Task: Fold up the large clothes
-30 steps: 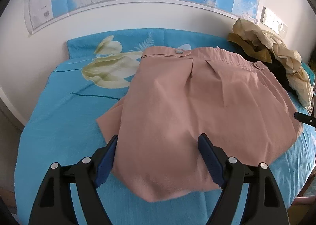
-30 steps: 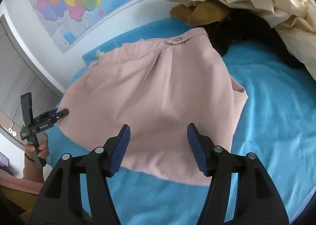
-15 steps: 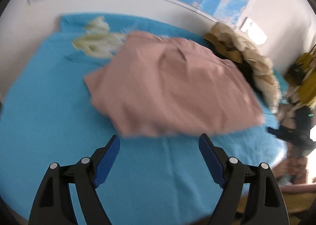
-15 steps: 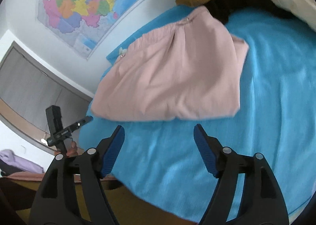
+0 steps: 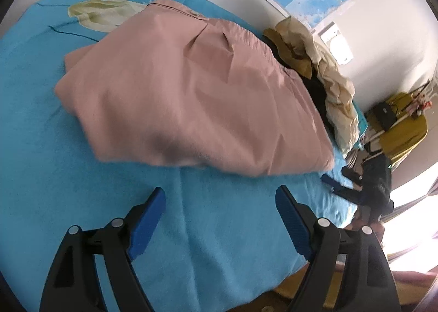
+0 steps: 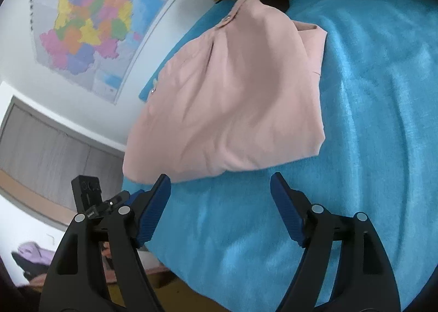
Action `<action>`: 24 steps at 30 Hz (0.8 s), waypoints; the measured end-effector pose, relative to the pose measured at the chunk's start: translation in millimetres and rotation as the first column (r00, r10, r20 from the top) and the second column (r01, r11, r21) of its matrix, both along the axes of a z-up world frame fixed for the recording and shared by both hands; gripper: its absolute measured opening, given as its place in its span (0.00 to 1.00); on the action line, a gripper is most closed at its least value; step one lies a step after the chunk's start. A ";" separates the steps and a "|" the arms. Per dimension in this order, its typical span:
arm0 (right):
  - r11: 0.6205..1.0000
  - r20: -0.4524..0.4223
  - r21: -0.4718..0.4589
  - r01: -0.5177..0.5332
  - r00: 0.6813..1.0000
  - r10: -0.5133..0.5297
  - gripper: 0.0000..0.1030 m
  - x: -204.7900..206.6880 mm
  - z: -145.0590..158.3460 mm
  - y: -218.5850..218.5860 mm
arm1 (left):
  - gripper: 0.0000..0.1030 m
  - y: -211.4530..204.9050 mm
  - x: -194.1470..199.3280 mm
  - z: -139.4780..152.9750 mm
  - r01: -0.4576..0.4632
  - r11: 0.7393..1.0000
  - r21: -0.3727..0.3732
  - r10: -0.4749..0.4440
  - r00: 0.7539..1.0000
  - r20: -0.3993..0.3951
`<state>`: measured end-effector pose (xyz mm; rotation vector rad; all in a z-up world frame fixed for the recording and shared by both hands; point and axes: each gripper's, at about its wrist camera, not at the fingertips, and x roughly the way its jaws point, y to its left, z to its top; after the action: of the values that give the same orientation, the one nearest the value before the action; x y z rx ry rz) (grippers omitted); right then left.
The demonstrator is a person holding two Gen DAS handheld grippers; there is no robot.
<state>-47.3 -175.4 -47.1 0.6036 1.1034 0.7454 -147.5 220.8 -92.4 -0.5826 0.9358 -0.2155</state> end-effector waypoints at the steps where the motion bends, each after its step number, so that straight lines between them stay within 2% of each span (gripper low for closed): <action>1: 1.000 0.005 -0.007 0.008 1.000 -0.008 0.72 0.7 -0.1 1.2 | 0.77 2.3 3.0 -0.8 -0.012 1.000 -0.016 0.012 1.000 -0.004; 12: 0.996 0.002 -0.010 0.085 0.996 -0.085 0.73 7.2 -4.6 4.0 | 0.78 21.0 23.4 -3.2 -0.089 0.989 -0.117 0.088 0.996 -0.013; 16: 0.992 0.019 -0.010 0.126 0.992 -0.126 0.79 12.6 -4.8 9.6 | 0.82 27.3 33.7 -4.0 -0.115 0.980 -0.165 0.113 0.993 -0.016; 20: 0.987 0.067 -0.028 0.160 0.985 -0.158 0.85 18.8 -2.4 24.0 | 0.82 27.9 47.1 -3.4 -0.137 0.977 -0.166 0.137 0.990 -0.017; 23: 0.980 0.104 -0.024 0.196 0.976 -0.192 0.85 23.0 -2.7 32.4 | 0.80 24.1 54.4 -2.2 -0.159 0.976 -0.147 0.159 0.987 -0.012; 24: 0.978 0.112 -0.022 0.207 0.973 -0.203 0.80 24.7 -2.9 34.0 | 0.77 22.4 56.5 -1.7 -0.171 0.977 -0.129 0.171 0.985 -0.013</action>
<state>-22.6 -141.4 -50.0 0.6309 0.9348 0.5729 -91.0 243.2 -94.1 -0.7795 0.8722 -0.1214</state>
